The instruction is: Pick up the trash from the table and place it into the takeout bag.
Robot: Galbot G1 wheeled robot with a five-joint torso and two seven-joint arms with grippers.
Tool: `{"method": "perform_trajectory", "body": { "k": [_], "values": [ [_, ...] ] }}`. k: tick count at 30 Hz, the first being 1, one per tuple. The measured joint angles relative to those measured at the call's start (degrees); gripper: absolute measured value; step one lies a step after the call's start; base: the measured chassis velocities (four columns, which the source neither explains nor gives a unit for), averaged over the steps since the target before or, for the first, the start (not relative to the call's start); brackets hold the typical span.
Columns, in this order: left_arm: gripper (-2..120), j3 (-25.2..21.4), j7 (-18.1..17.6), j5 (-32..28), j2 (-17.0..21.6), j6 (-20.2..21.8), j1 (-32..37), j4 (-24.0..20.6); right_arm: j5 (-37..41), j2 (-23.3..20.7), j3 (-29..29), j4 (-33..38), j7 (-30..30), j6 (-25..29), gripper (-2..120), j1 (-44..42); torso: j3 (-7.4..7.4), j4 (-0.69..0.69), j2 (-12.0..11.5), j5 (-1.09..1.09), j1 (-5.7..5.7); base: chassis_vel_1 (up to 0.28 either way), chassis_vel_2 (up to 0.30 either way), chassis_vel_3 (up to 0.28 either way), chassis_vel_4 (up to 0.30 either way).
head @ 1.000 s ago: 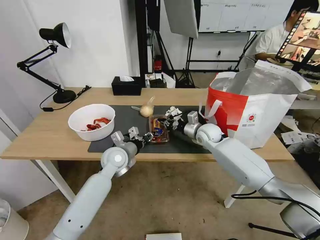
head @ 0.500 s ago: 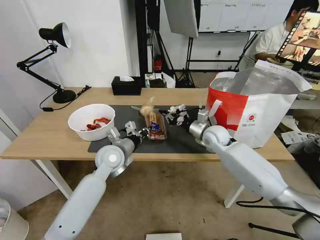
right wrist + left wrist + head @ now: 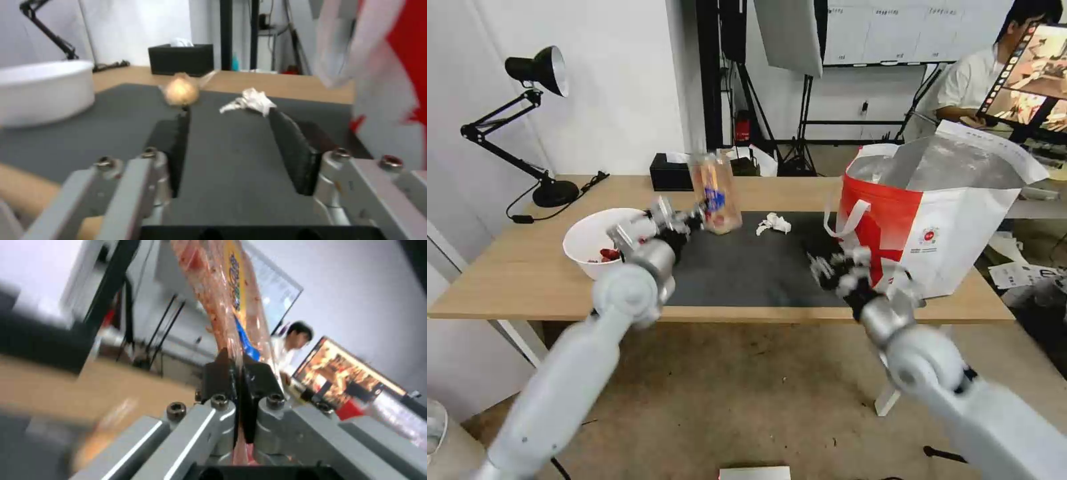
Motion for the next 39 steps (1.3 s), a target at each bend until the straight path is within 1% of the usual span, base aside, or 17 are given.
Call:
{"method": "perform_trajectory", "body": {
  "k": [2,4,5,9,10,12,13,15,16,17,20,21,24,28,32,34,39],
  "values": [
    [0,1.0,0.2,0.2,0.0,-0.4,-1.8,0.6,-2.5,0.8,1.1,0.2,-0.3,1.6,51,-2.4,0.00,-0.01,0.0,0.00,0.00,0.000,0.000,0.000,0.000],
    [0,5.2,0.3,1.2,-1.1,-1.8,-8.4,2.8,-9.8,3.7,4.2,1.1,-1.2,6.0,63,-9.4,0.01,-0.02,0.0,0.01,0.00,0.000,0.000,0.000,0.000],
    [0,5.2,0.3,1.2,-1.1,-1.8,-8.4,2.8,-9.8,3.7,4.2,1.1,-1.2,6.0,63,-9.4,0.01,-0.02,0.0,0.01,0.00,0.000,0.000,0.000,0.000],
    [0,12.5,-0.2,4.0,-4.5,-3.8,-17.2,7.1,-16.5,7.1,7.1,1.6,-3.0,9.1,79,-15.8,0.01,-0.02,0.0,0.00,0.00,0.000,0.000,0.000,0.000],
    [0,12.5,-0.2,4.0,-4.5,-3.8,-17.2,7.1,-16.5,7.1,7.1,1.6,-3.0,9.1,79,-15.8,0.01,-0.02,0.0,0.00,0.00,0.000,0.000,0.000,0.000],
    [0,19.7,-1.0,7.3,-9.2,-5.6,-24.4,12.4,-20.2,9.8,6.9,1.4,-4.1,10.1,92,-18.0,0.02,-0.02,0.0,0.02,0.00,0.000,0.000,0.000,0.000],
    [0,19.7,-1.0,7.3,-9.2,-5.6,-24.4,12.4,-20.2,9.8,6.9,1.4,-4.1,10.1,92,-18.0,0.02,-0.02,0.0,0.02,0.00,0.000,0.000,0.000,0.000],
    [0,23.6,-1.0,10.2,-12.3,-6.5,-28.4,15.7,-21.3,11.0,6.2,1.3,-4.4,10.1,97,-18.3,0.02,-0.02,0.0,0.03,0.01,0.000,0.000,0.000,0.000],
    [0,28.5,0.0,14.6,-16.8,-7.6,-33.4,20.4,-22.7,12.5,5.5,1.0,-4.7,10.1,100,-18.4,0.02,-0.02,0.0,0.03,0.01,0.000,0.000,0.000,0.000],
    [0,28.5,0.0,14.6,-16.8,-7.6,-33.4,20.4,-22.7,12.5,5.5,1.0,-4.7,10.1,100,-18.4,0.02,-0.02,0.0,0.03,0.01,0.000,0.000,0.000,0.000],
    [0,36.6,4.9,21.8,-25.4,-9.4,-39.6,29.4,-24.3,14.1,5.2,-0.3,-4.9,10.3,100,-18.7,0.02,-0.04,0.0,0.04,0.01,0.000,0.000,0.000,0.000],
    [0,36.6,4.9,21.8,-25.4,-9.4,-39.6,29.4,-24.3,14.1,5.2,-0.3,-4.9,10.3,100,-18.7,0.02,-0.04,0.0,0.04,0.01,0.000,0.000,0.000,0.000],
    [0,41.0,9.1,26.7,-29.5,-10.5,-41.2,34.1,-24.5,14.8,5.4,-0.4,-4.9,10.3,100,-19.1,0.01,-0.03,0.0,0.03,0.01,0.000,0.000,0.000,0.000],
    [0,44.3,11.3,28.3,-31.8,-10.7,-41.3,38.0,-24.5,15.0,5.6,-0.2,-4.9,10.4,100,-19.4,0.01,-0.02,0.0,0.03,0.01,0.000,0.000,0.000,0.000],
    [4,44.7,11.2,28.3,-32.0,-10.7,-40.7,39.5,-24.4,14.7,5.6,-0.3,-4.9,10.6,100,-19.5,0.01,0.00,0.0,0.01,0.01,0.000,0.000,0.000,0.000],
    [0,44.5,10.3,27.7,-31.5,-10.6,-40.2,40.4,-24.3,14.6,5.6,-0.7,-4.9,10.9,100,-19.5,0.02,0.00,0.0,0.01,0.01,0.000,0.000,0.000,0.000],
    [2,44.1,9.6,27.0,-29.9,-10.5,-39.8,39.2,-24.2,14.5,5.3,-1.1,-5.0,10.9,100,-19.3,0.02,0.00,0.0,0.00,0.01,0.000,0.000,0.000,0.000]
  ]
}}
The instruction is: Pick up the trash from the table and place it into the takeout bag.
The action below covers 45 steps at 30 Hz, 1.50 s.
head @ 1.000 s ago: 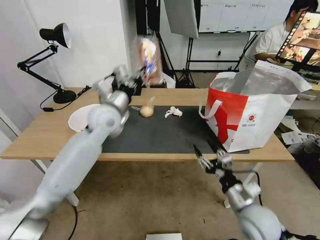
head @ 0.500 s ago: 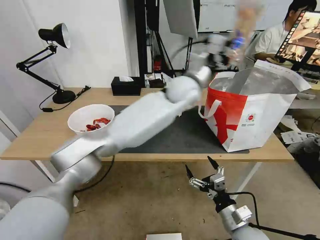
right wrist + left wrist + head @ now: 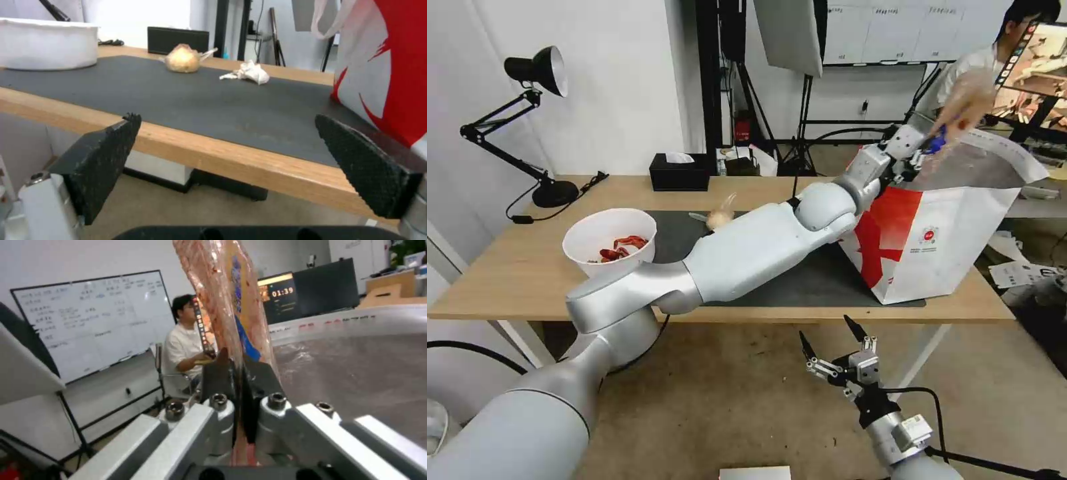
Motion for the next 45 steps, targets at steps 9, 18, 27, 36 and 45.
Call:
{"method": "perform_trajectory", "body": {
  "k": [9,18,27,36,45],
  "values": [
    [33,-1.0,0.1,-7.8,3.7,2.3,-1.0,-7.5,0.2,0.0,-0.5,-1.0,-0.2,-0.2,100,0.6,0.00,-0.01,0.0,-0.01,0.00,0.000,0.000,0.000,0.000],
    [69,-3.1,-3.8,-9.1,6.6,2.9,1.4,-13.1,0.5,0.3,1.0,0.1,0.1,-0.4,100,-0.4,-0.01,-0.03,0.0,0.00,0.00,0.000,0.000,0.000,0.000],
    [98,-10.7,-6.2,-2.4,23.5,2.8,17.4,-28.6,2.0,1.4,3.7,3.1,2.4,0.1,100,-1.9,0.00,0.02,0.0,-0.04,0.00,0.000,0.000,0.000,0.000],
    [100,-32.2,-3.1,8.0,35.6,2.3,47.3,-42.6,4.5,0.3,3.5,3.8,3.5,0.1,100,-1.1,-0.02,-0.02,0.0,-0.04,-0.01,0.000,0.000,0.000,0.000],
    [100,-54.0,-1.5,21.8,32.9,-1.5,79.1,-49.5,5.3,-0.1,3.6,3.4,3.7,0.9,100,-1.7,-0.02,-0.02,0.0,-0.02,-0.01,0.000,0.000,0.000,0.000]
  ]
}}
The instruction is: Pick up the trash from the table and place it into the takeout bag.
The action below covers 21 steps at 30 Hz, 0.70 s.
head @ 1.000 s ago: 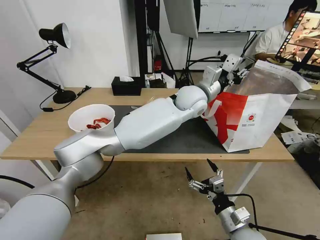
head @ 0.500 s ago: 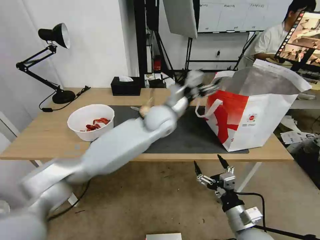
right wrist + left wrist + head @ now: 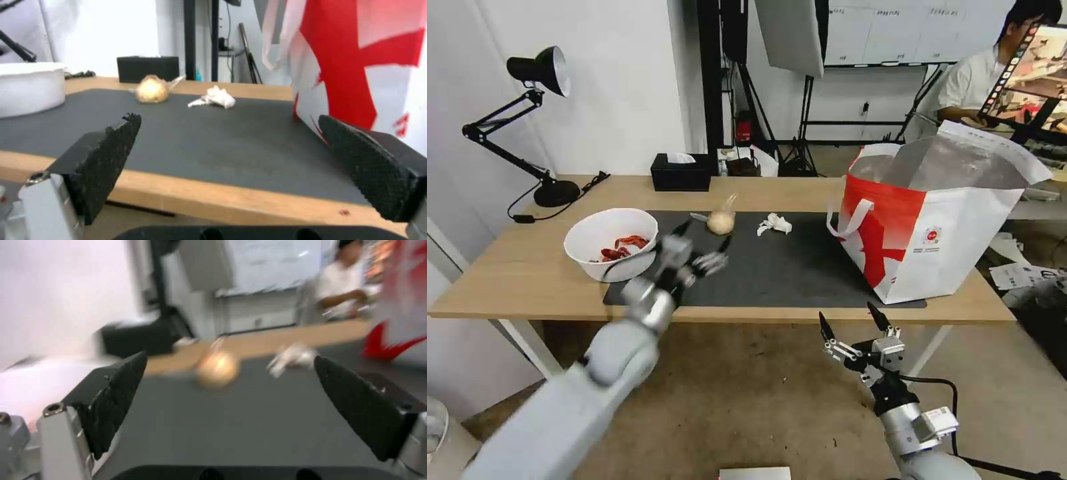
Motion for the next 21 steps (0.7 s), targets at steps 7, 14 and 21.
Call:
{"method": "perform_trajectory", "body": {
  "k": [7,14,21],
  "values": [
    [100,-12.0,0.3,8.5,-7.1,-3.2,17.4,-0.7,-0.6,-0.4,2.4,-2.2,0.0,1.6,100,-1.8,0.00,0.02,0.0,0.02,-0.01,0.000,0.000,0.000,0.000],
    [100,-13.4,0.4,10.1,-9.9,-4.0,20.1,-0.8,-1.3,-0.2,2.5,-2.1,0.0,1.4,100,-2.7,0.01,0.00,0.0,0.02,0.00,0.000,0.000,0.000,0.000],
    [100,-12.5,0.6,10.7,-11.1,-4.0,19.8,-0.8,-1.3,0.1,2.5,-2.2,-0.2,1.2,100,-3.2,0.01,0.00,0.0,0.02,0.00,0.000,0.000,0.000,0.000]
  ]
}}
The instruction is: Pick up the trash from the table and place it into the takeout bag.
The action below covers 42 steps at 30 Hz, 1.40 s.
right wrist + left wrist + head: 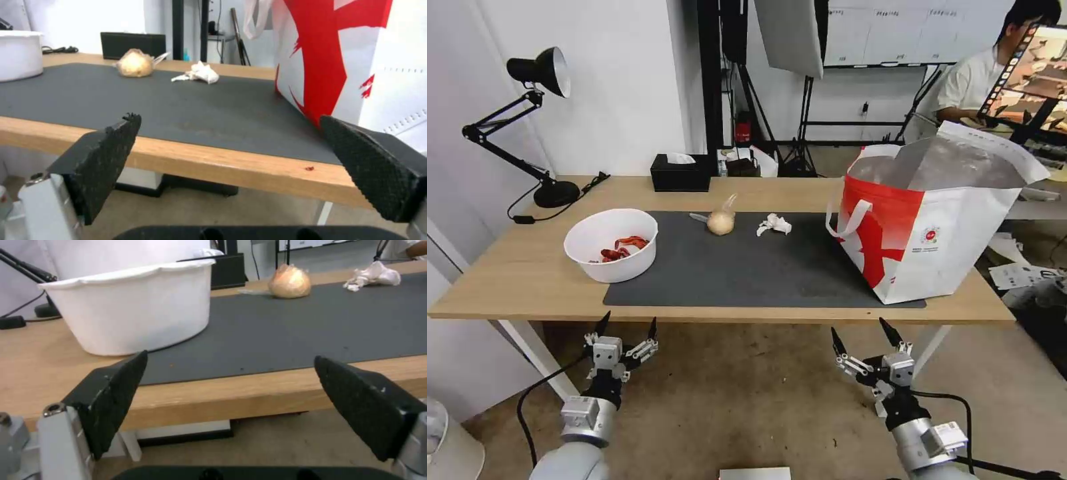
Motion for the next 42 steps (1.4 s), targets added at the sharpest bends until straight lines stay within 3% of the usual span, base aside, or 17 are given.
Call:
{"method": "perform_trajectory", "body": {
  "k": [18,23,25,27,29,31,33,37,40,41,42],
  "values": [
    [100,0.4,0.2,0.2,-0.1,-0.2,0.2,-0.2,0.4,0.0,-1.5,0.1,-0.6,-0.9,100,0.9,0.00,-0.01,0.0,0.00,0.00,0.000,0.000,0.000,0.000],
    [100,0.4,0.2,0.1,0.2,-0.2,0.0,-0.4,6.1,-3.1,-4.9,0.5,-2.4,-3.1,100,5.9,0.01,-0.01,0.0,0.00,0.00,0.000,0.000,0.000,0.000],
    [100,0.2,0.3,0.0,0.4,-0.2,0.0,-1.0,13.8,-7.2,-9.0,-0.3,-3.7,-6.1,100,15.1,0.01,0.01,0.0,-0.01,0.01,0.000,0.000,0.000,0.000],
    [100,0.2,0.3,0.0,0.4,-0.2,0.1,-1.1,15.3,-8.1,-10.2,-0.8,-3.8,-6.5,100,17.2,0.01,0.02,0.0,0.00,0.01,0.000,0.000,0.000,0.000],
    [100,0.2,0.2,0.0,0.2,-0.2,0.2,-1.4,20.9,-11.9,-16.4,-4.9,-3.5,-8.3,100,28.9,0.01,0.00,0.0,0.00,0.01,0.000,0.000,0.000,0.000],
    [100,0.2,0.2,0.0,0.2,-0.2,0.3,-1.4,21.9,-12.4,-18.2,-5.8,-3.0,-8.8,100,31.6,0.01,0.00,0.0,-0.01,0.01,0.000,0.000,0.000,0.000],
    [100,0.2,0.3,0.3,0.2,-0.3,0.9,-1.4,26.6,-13.2,-27.1,-10.4,1.2,-12.0,100,44.7,0.02,0.02,0.0,0.02,0.02,0.000,0.000,0.000,0.000],
    [100,0.2,0.2,0.5,0.0,-0.3,1.3,-1.4,30.3,-12.1,-33.7,-13.8,5.5,-14.8,100,53.8,0.02,0.01,0.0,-0.03,0.02,0.000,0.000,0.000,0.000],
    [100,0.0,0.2,0.7,-0.5,-0.4,1.4,-1.3,32.6,-7.3,-44.0,-22.3,13.5,-19.3,100,68.7,0.01,0.01,0.0,-0.05,0.01,0.000,0.000,0.000,0.000],
    [100,0.0,0.2,0.7,-0.5,-0.4,1.4,-1.3,32.6,-7.3,-44.0,-22.3,13.5,-19.3,100,68.7,0.01,0.01,0.0,-0.05,0.01,0.000,0.000,0.000,0.000],
    [100,-0.1,0.2,0.9,-0.5,-0.5,1.6,-1.2,33.6,-3.8,-47.9,-27.5,17.4,-21.2,100,74.1,0.02,0.01,0.0,0.02,0.02,0.000,0.000,0.000,0.000]
  ]
}}
